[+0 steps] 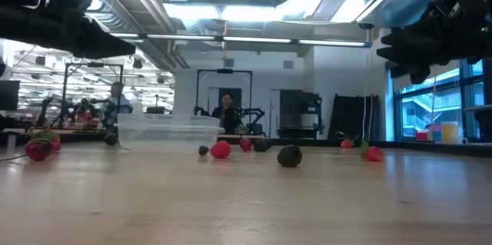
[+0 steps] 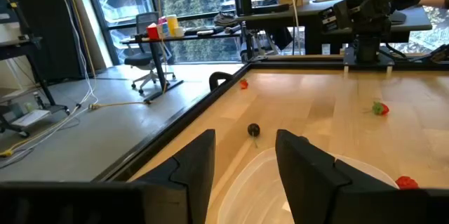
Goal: Pick and placing Produce into tupperware
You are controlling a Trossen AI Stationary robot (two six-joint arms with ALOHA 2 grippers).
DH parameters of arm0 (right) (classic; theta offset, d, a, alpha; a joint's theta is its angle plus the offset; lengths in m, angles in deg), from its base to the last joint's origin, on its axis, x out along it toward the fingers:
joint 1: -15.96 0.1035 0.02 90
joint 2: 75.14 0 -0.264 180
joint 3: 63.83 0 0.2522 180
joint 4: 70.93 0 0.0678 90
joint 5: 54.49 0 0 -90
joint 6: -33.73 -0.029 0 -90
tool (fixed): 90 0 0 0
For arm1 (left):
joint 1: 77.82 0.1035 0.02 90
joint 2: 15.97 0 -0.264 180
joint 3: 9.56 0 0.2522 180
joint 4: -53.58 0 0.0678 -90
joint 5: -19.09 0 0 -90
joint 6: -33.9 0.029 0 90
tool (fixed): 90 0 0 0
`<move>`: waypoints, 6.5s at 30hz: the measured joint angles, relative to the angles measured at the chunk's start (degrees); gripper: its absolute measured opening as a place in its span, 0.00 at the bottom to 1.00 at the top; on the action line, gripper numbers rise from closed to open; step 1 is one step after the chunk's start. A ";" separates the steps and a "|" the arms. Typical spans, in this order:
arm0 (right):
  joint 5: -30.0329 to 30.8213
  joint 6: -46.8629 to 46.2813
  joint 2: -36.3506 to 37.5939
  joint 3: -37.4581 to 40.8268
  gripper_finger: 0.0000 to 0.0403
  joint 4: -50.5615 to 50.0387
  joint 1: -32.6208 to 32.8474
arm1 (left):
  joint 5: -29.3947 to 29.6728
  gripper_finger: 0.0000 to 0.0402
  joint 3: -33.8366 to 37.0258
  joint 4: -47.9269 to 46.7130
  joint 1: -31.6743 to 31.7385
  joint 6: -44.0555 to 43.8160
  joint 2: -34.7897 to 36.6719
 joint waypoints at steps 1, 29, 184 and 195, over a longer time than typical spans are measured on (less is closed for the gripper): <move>0.02 -0.02 0.00 0.00 0.37 0.00 0.00 | 0.00 0.36 0.00 0.00 0.01 0.00 0.00; 0.00 0.00 0.01 0.00 0.37 0.00 -0.02 | 0.01 0.36 0.00 0.00 0.00 -0.01 0.00; 10.03 9.01 0.00 0.00 0.37 5.88 -0.46 | -19.46 0.68 -49.53 -64.02 -1.06 -26.17 -75.43; 10.00 9.05 0.00 0.00 0.37 6.21 -0.46 | -12.50 0.68 -48.82 -63.63 -13.42 -46.37 -79.17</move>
